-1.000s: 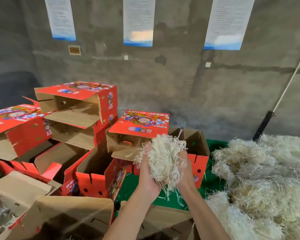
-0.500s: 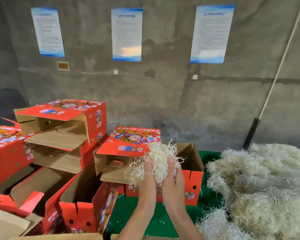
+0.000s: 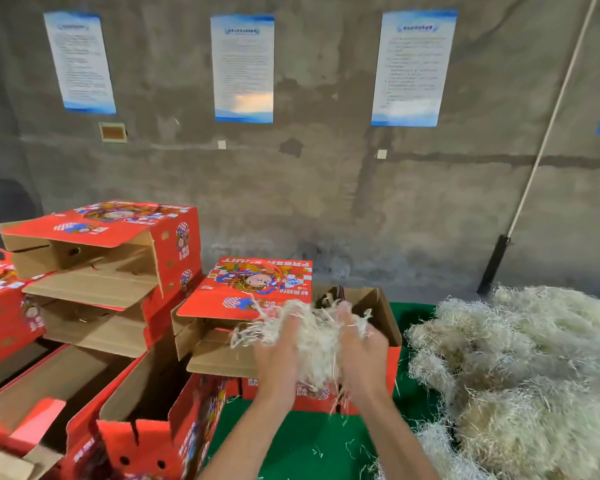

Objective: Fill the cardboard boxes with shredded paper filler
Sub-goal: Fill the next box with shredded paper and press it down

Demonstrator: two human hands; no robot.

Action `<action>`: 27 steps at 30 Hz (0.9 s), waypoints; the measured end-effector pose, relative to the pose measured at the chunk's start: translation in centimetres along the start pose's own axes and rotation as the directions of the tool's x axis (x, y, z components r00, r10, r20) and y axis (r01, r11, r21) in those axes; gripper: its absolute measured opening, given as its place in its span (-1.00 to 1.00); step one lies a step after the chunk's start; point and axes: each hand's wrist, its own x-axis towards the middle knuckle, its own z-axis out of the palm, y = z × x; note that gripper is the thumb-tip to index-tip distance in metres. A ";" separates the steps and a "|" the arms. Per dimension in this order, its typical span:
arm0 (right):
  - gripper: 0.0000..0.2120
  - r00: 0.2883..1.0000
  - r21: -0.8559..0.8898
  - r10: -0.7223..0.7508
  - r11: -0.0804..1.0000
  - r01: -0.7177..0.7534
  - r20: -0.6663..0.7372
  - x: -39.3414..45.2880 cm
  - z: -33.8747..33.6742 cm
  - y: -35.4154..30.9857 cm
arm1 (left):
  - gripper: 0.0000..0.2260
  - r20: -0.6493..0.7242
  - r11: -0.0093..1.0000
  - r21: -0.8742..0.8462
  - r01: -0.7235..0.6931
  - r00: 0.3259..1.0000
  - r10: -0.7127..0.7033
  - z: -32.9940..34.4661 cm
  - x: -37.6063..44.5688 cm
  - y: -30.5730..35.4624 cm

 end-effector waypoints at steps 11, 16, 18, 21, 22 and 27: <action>-0.52 0.985 0.163 0.156 0.976 -0.144 -0.067 1.7 0.3 0.9 | -0.70 0.160 0.979 -0.108 0.175 0.975 -0.157 -0.5 1.6 -0.3; -0.41 0.936 0.125 0.261 0.963 -0.238 -0.234 2.9 -2.5 0.8 | -0.36 -0.203 0.981 -0.137 0.139 0.965 -0.165 -4.3 4.9 3.7; -0.31 0.960 0.152 0.235 0.965 -0.212 -0.152 2.0 -0.4 0.9 | -0.46 0.034 0.976 -0.148 0.162 0.987 -0.158 -2.2 3.4 1.9; -0.46 0.951 0.183 0.274 0.952 -0.247 -0.145 2.2 -0.7 -0.3 | -0.58 0.222 0.965 -0.215 0.148 0.970 -0.099 -2.9 2.7 1.9; -0.56 0.928 0.204 0.314 0.940 -0.273 -0.201 2.8 -1.9 -0.9 | -0.55 0.168 0.959 -0.260 0.112 0.983 -0.070 -4.2 3.6 2.7; -0.37 0.951 0.222 0.227 0.958 -0.180 -0.208 3.5 -3.8 -1.4 | -0.52 0.040 0.976 -0.199 0.091 0.996 -0.085 -6.2 4.9 5.2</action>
